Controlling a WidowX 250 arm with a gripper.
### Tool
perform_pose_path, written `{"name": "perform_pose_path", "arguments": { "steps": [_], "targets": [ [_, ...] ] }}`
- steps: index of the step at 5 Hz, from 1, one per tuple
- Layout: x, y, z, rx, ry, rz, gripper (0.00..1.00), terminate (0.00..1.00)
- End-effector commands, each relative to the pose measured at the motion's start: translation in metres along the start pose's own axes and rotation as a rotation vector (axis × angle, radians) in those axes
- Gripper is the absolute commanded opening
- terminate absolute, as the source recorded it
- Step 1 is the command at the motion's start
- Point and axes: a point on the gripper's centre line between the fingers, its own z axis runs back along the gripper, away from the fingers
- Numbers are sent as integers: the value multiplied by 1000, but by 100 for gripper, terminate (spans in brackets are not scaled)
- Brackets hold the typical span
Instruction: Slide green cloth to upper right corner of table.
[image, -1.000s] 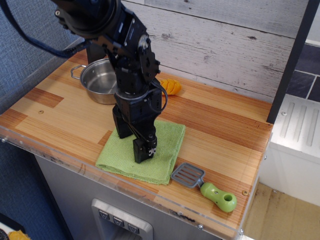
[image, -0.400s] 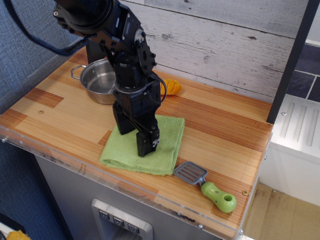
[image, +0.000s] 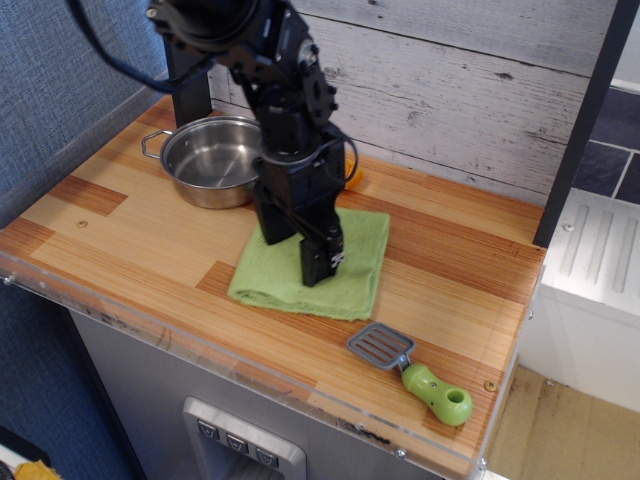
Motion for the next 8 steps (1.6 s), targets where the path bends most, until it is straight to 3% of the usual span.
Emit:
{"name": "perform_pose_path", "arguments": {
  "steps": [1,3,5,7,8],
  "targets": [
    [50,-37,-11,-33,-21,-75,100,0],
    [98,-58,-20,-83,-46,-68,100,0],
    [104,-53,-17,-63,-42,-56,100,0],
    [107,-50,9,-4,-81,-57,100,0],
    [107,-49,25,-23,-116,-29,100,0]
  ]
}}
